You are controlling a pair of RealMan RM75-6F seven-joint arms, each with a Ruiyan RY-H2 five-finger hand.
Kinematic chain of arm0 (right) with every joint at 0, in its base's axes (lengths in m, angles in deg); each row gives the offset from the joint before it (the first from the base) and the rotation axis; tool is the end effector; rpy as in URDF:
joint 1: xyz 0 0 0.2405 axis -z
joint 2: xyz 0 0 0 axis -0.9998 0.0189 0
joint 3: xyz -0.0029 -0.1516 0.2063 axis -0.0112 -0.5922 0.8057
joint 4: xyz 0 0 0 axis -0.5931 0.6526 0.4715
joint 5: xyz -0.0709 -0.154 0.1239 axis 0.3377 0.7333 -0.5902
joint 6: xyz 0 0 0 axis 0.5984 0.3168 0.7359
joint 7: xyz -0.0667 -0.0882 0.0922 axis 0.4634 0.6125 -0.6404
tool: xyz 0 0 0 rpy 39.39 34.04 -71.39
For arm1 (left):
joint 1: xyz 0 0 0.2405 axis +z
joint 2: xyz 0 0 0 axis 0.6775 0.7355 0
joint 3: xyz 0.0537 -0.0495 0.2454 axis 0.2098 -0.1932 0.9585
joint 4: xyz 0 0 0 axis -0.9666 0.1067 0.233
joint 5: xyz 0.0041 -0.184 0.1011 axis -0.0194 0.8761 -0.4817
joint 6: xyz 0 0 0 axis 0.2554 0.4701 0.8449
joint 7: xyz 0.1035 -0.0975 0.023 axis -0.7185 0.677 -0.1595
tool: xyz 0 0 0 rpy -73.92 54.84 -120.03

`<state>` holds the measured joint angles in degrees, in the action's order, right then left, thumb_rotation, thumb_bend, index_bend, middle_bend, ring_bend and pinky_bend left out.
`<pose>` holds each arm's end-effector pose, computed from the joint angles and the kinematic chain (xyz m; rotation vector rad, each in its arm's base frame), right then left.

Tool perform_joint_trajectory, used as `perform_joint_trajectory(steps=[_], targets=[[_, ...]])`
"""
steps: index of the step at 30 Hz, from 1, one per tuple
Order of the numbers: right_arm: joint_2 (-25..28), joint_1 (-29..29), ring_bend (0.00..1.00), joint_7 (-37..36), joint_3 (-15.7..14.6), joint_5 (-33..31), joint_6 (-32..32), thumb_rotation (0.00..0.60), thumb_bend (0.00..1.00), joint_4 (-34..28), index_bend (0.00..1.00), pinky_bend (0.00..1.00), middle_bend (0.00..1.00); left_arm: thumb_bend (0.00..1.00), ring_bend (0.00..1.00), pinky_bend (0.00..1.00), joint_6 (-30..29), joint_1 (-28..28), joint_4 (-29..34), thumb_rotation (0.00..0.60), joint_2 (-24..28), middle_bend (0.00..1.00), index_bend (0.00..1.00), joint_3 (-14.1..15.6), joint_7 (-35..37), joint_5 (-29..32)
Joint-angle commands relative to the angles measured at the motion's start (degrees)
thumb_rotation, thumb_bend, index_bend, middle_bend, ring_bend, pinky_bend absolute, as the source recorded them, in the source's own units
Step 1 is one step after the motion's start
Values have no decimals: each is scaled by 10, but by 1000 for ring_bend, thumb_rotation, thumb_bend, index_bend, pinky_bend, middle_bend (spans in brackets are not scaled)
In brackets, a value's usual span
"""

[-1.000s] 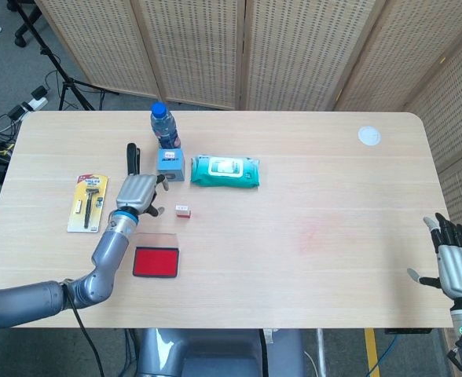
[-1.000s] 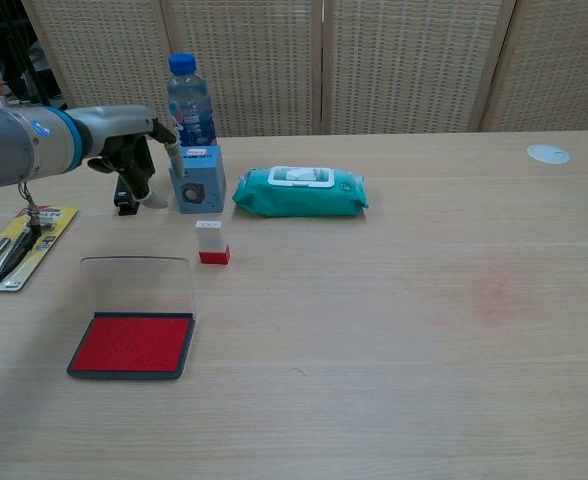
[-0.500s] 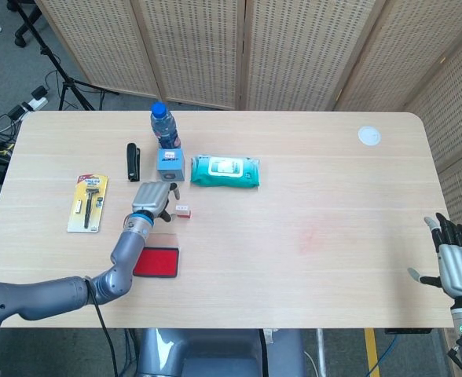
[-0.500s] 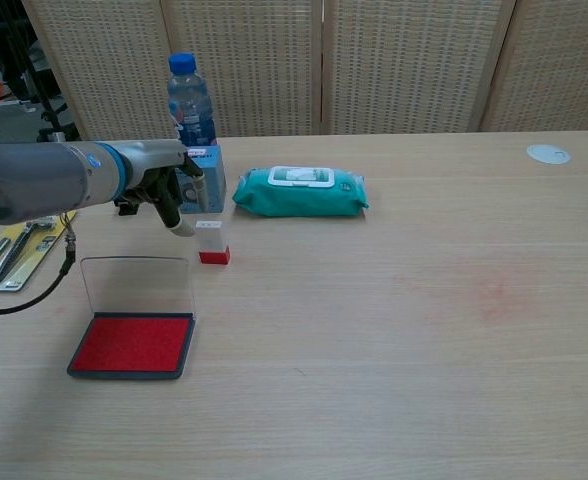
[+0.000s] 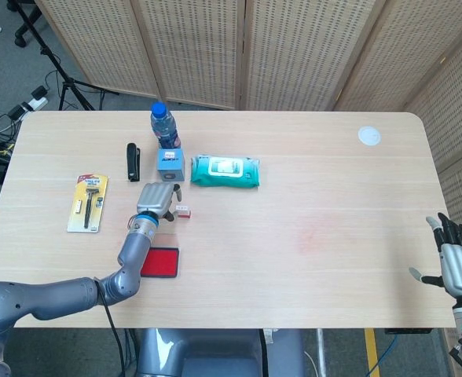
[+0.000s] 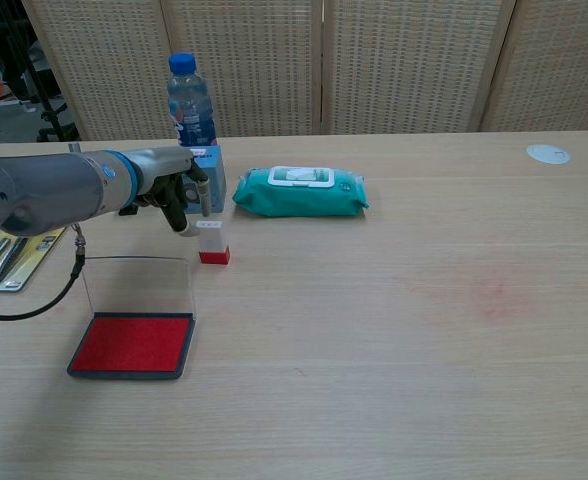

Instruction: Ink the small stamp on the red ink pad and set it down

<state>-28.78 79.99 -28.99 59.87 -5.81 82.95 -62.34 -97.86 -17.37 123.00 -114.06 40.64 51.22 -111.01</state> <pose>-0.3518 -0.2184 0.1619 1.3018 -0.9989 0.7104 -0.1180 0.4073 -0.0531 -1.6730 -1.1973 -0.6453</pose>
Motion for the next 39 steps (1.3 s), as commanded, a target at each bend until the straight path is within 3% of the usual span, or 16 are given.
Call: perform_joint_trajectory(steps=[1, 30, 35, 39], targets=[[1, 0, 0, -1, 0, 0, 0, 600, 0, -1, 0, 0, 0, 303, 1000, 962, 1, 0, -3, 600, -3, 1000, 485, 0, -1, 0], [2, -6, 0, -9, -4, 1, -12, 600, 0, 2, 0, 0, 0, 365, 1000, 962, -12, -6, -28, 600, -35, 1000, 592, -17, -22, 11], [2, -7, 0, -9, -4, 2, -13, 600, 0, 2, 0, 0, 0, 367, 1000, 962, -14, -4, 14, 600, -3, 1000, 602, -34, -16, 10], [2, -7, 0, -8, -6, 5, -12, 600, 0, 1, 0, 0, 0, 367, 1000, 962, -24, 3, 100, 600, 63, 1000, 603, -47, -19, 5]])
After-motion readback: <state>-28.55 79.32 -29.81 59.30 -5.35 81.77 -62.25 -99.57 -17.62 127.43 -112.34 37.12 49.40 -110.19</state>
